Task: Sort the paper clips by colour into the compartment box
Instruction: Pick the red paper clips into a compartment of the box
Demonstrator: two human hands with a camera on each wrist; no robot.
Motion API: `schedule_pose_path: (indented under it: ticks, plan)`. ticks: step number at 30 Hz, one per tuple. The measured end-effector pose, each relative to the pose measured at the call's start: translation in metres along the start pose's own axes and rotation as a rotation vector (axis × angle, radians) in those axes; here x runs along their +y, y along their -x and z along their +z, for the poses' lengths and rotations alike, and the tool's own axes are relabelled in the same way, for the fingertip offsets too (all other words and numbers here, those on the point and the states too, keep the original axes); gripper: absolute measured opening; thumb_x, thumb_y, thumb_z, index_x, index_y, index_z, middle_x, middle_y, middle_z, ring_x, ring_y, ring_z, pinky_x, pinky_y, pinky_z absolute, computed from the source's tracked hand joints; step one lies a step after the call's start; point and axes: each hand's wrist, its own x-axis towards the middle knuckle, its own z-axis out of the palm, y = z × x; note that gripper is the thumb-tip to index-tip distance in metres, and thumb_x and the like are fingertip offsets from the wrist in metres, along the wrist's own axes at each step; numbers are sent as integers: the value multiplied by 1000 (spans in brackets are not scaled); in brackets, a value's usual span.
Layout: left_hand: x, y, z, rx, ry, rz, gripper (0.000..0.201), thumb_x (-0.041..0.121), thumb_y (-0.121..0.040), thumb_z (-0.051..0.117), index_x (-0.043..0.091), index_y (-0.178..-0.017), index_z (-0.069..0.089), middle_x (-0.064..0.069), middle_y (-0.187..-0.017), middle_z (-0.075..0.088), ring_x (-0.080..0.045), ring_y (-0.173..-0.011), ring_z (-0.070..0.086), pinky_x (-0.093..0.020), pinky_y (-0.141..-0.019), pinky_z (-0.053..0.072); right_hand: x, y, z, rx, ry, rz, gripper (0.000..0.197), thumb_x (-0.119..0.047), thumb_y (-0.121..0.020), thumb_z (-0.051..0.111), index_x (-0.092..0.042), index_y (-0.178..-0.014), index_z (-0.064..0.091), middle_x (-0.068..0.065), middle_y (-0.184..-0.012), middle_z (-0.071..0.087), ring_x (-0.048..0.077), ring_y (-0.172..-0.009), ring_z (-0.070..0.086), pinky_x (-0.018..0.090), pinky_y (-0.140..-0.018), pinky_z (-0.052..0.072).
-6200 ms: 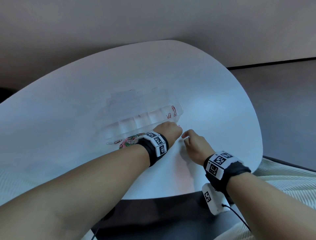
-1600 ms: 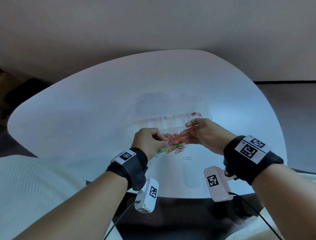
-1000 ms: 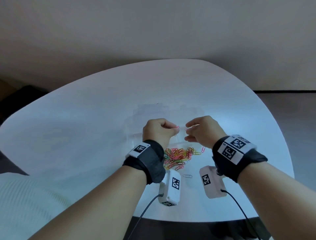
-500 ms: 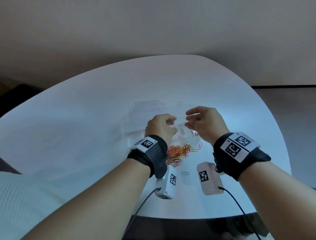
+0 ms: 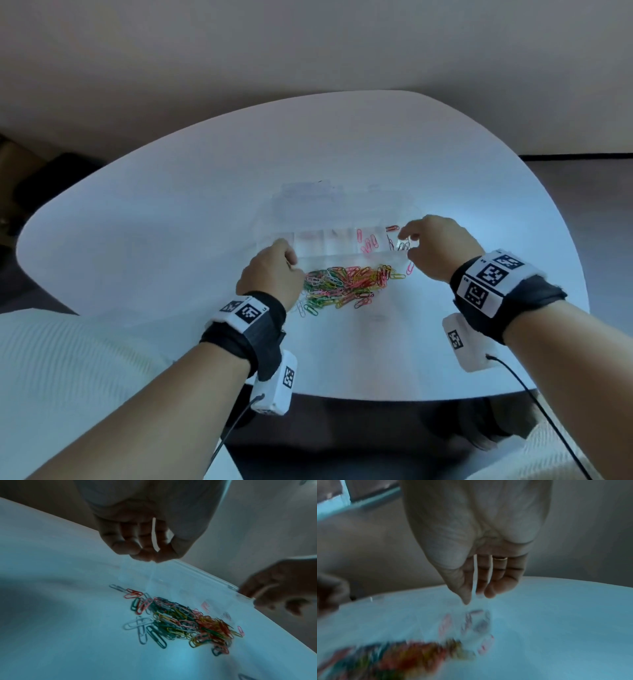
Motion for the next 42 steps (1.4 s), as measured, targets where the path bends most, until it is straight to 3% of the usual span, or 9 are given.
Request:
schedule_pose_path:
  ticks: [4, 9, 13, 20, 24, 32, 37, 40, 42]
  plan:
    - [-2, -8, -3, 46, 86, -28, 20, 20, -85, 57, 22, -101, 44, 1, -86, 58, -27, -82, 59, -33, -68, 47, 14, 13, 13, 40, -28, -28, 18, -16, -87, 64, -24, -99, 75, 1, -101, 71, 21, -91, 64, 27, -75, 48]
    - [7, -24, -13, 73, 212, 59, 23, 16, -85, 60, 21, -103, 47, -4, -94, 59, -22, -81, 56, -29, -69, 41, 15, 14, 15, 318, -170, -166, 12, -12, -85, 69, -17, -90, 79, 4, -80, 66, 27, -76, 62, 37, -68, 51]
    - [7, -43, -24, 95, 199, 56, 27, 21, -88, 59, 28, -114, 55, -1, -91, 61, -21, -81, 58, -27, -72, 43, 14, 2, 9, 390, -170, -220, 13, -8, -84, 69, -16, -87, 79, 4, -75, 64, 28, -70, 61, 37, -64, 50]
    - [-8, -51, -25, 8, 29, 50, 17, 24, -91, 60, 26, -103, 72, -3, -104, 69, -23, -90, 61, -26, -80, 47, 22, -12, 17, 241, -162, -119, 14, -11, -87, 67, -16, -92, 78, -1, -82, 64, 22, -82, 62, 27, -69, 45]
    - [-13, -40, -25, -33, -21, 42, 13, 27, -90, 62, 27, -97, 73, -1, -104, 70, -21, -83, 61, -24, -74, 46, 26, -3, 19, 179, -163, -84, 12, -14, -86, 69, -18, -93, 78, -8, -77, 57, 14, -77, 55, 23, -69, 38]
    - [-23, -2, -18, -102, -52, 41, 12, 26, -89, 63, 28, -96, 73, 0, -99, 71, -20, -84, 65, -29, -80, 53, 31, 30, 21, 87, -109, -58, 14, -17, -84, 72, -22, -95, 78, -3, -89, 67, 20, -87, 62, 30, -77, 48]
    - [-34, 17, -13, -5, -83, -46, 13, 21, -85, 58, 17, -94, 49, -1, -79, 56, -22, -69, 54, -27, -57, 40, 31, 51, 20, 152, -148, -61, 37, -9, -76, 71, -29, -105, 61, -4, -110, 48, 18, -86, 55, 34, -74, 51]
    - [-40, 29, -6, -165, -234, -94, 10, 18, -84, 57, 13, -92, 56, -5, -91, 62, -25, -79, 58, -29, -64, 44, 29, 60, 22, 272, -343, 177, 31, 4, -73, 52, -14, -98, 51, 3, -102, 48, 23, -83, 49, 31, -69, 38]
    - [-40, 36, 4, -283, -257, 26, 11, 13, -84, 58, 17, -95, 58, -3, -100, 61, -21, -85, 56, -28, -71, 44, 25, 67, 33, 75, -255, 206, 25, 4, -74, 47, -15, -86, 58, 6, -94, 59, 25, -82, 53, 28, -68, 39]
